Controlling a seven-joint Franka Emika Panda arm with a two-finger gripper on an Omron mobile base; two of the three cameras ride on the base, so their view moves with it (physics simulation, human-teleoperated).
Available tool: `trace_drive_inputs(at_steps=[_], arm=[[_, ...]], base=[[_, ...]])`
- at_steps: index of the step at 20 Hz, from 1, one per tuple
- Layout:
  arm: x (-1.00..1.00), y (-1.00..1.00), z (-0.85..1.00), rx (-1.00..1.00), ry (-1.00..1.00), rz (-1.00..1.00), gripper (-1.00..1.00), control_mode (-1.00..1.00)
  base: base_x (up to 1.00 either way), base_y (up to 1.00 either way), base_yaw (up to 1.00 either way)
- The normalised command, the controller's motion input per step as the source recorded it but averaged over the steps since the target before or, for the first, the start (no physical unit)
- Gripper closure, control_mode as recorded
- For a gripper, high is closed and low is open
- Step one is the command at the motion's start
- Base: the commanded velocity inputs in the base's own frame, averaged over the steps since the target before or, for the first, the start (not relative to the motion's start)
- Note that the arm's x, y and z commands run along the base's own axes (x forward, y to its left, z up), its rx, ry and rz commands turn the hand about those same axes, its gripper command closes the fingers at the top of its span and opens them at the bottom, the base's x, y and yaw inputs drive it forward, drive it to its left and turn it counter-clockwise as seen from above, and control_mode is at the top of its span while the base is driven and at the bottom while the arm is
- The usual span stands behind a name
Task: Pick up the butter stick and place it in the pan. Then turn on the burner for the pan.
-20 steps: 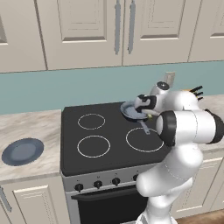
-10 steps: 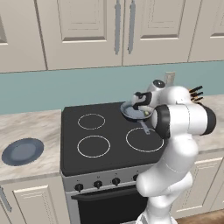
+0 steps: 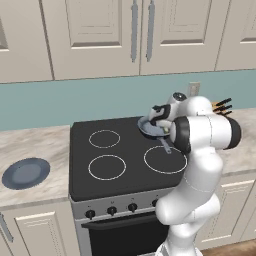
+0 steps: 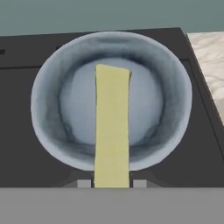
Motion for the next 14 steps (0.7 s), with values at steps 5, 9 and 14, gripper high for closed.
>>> trace_drive_inputs(at_steps=[5, 9, 14], arm=[[0.04, 0.00, -0.22, 0.00, 0.00, 0.00, 1.00, -1.00], [0.12, 0.00, -0.11, 0.00, 0.00, 0.00, 1.00, -1.00], [0.14, 0.00, -0.03, 0.00, 0.00, 0.00, 1.00, -1.00]], base=[[0.00, 0.00, 0.00], [0.00, 0.00, 0.00], [0.00, 0.00, 0.00]])
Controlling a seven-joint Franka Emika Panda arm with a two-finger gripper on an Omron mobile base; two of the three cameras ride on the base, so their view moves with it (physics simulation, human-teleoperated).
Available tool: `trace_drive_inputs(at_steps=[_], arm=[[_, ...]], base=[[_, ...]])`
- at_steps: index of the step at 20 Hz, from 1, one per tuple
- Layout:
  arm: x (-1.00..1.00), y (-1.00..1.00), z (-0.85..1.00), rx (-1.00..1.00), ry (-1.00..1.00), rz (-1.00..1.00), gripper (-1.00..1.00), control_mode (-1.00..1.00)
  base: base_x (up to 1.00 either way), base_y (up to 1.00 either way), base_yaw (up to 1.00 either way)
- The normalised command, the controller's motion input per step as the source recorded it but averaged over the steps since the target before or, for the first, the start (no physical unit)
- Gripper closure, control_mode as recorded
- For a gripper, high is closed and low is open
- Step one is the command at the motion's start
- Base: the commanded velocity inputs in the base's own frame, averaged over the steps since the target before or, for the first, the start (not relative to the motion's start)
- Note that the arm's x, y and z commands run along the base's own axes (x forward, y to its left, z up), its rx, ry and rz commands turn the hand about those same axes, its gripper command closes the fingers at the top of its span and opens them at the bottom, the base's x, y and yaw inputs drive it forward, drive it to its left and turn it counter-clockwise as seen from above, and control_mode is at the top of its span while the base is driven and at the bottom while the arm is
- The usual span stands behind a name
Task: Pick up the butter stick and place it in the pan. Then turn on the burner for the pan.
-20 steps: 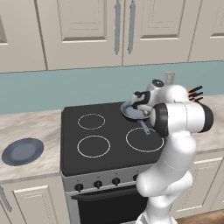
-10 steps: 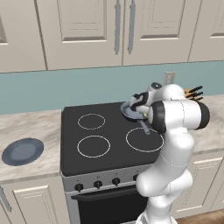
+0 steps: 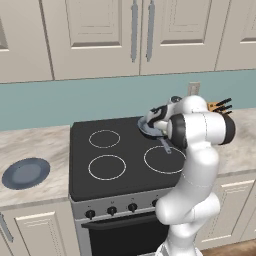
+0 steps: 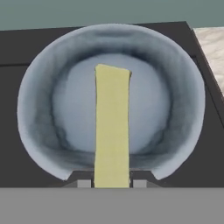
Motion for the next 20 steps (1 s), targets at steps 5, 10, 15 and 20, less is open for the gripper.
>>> trace_drive_inputs(at_steps=[5, 10, 15, 20], arm=[[0.18, 0.00, -0.01, 0.00, 0.00, 0.00, 1.00, -1.00], [0.19, 0.00, -0.03, 0.00, 0.00, 0.00, 1.00, -1.00], [0.09, 0.00, -0.15, 0.00, 0.00, 0.00, 1.00, -1.00], [0.02, 0.00, -0.20, 0.00, 0.00, 0.00, 1.00, -1.00]], base=[[0.00, 0.00, 0.00], [0.00, 0.00, 0.00], [0.00, 0.00, 0.00], [0.00, 0.00, 0.00]])
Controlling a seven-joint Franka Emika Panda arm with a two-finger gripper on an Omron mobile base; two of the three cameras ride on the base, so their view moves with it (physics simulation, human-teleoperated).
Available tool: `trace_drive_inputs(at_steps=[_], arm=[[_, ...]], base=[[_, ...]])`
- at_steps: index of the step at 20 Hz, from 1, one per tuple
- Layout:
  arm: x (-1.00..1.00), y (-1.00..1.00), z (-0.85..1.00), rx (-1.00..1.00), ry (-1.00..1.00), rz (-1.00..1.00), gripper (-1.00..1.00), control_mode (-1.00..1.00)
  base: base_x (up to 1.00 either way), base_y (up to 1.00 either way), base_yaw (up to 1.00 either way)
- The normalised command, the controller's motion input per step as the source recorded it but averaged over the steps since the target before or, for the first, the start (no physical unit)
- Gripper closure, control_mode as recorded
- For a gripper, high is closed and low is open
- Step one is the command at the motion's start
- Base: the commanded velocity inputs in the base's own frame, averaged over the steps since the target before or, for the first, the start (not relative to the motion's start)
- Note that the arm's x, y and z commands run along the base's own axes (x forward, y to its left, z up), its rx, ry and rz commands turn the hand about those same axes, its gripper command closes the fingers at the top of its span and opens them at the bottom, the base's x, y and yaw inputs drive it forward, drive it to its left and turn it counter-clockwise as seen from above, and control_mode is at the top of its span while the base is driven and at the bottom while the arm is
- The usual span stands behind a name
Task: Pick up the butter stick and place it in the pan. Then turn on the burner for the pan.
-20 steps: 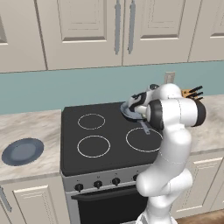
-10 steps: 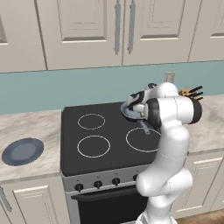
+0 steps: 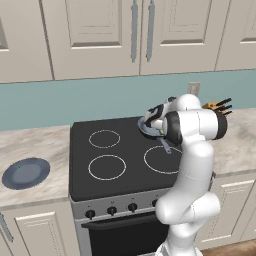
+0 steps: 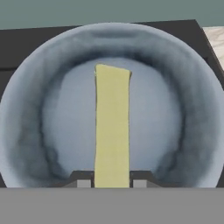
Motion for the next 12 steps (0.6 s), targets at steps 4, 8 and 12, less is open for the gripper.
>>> trace_drive_inputs(at_steps=[4, 8, 12], arm=[[0.03, 0.00, -0.04, 0.00, 0.00, 0.00, 1.00, -1.00], [0.00, 0.00, 0.00, 0.00, 0.00, 0.00, -1.00, -1.00], [0.00, 0.00, 0.00, 0.00, 0.00, 0.00, -1.00, -1.00]], base=[[0.00, 0.00, 0.00], [0.00, 0.00, 0.00], [0.00, 0.00, 0.00]])
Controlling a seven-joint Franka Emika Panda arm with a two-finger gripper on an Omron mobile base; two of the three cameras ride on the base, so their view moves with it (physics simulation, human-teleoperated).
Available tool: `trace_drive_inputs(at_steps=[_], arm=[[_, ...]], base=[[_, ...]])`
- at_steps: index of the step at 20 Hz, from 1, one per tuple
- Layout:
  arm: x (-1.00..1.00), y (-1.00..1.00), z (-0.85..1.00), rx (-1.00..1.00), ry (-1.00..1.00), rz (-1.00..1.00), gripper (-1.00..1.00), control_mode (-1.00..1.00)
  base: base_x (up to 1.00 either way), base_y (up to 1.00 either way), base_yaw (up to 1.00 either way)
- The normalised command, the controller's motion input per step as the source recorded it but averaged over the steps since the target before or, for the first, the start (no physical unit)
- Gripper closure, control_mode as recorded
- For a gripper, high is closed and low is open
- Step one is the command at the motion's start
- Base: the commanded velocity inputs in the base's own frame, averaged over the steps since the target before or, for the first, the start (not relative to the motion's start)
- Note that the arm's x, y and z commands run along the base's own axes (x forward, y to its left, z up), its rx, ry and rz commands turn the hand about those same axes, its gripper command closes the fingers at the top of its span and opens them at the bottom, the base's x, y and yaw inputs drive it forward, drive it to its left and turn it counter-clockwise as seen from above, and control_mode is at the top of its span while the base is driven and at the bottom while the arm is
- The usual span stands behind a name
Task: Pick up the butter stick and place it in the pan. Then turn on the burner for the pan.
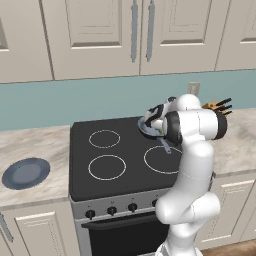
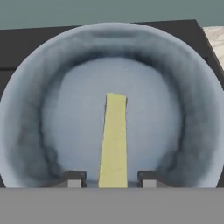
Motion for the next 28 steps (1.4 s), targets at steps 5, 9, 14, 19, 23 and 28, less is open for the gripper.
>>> trace_drive_inputs(at_steps=[5, 9, 14, 19, 23, 28], arm=[[0.00, 0.00, 0.00, 0.00, 0.00, 0.00, -1.00, -1.00], [0.00, 0.00, 0.00, 0.00, 0.00, 0.00, -1.00, -1.00], [-0.08, 0.06, 0.08, 0.00, -0.07, 0.00, -1.00, -1.00], [-0.17, 0.18, 0.25, 0.00, -0.10, 0.00, -1.00, -1.00], [-0.31, 0.23, 0.29, 0.00, -0.09, 0.00, -1.00, -1.00], [-0.30, 0.24, 0.38, 0.00, -0.09, -0.01, -1.00, -1.00]], base=[[0.00, 0.00, 0.00], [0.00, 0.00, 0.00], [0.00, 0.00, 0.00], [0.00, 0.00, 0.00], [0.00, 0.00, 0.00], [0.00, 0.00, 0.00]])
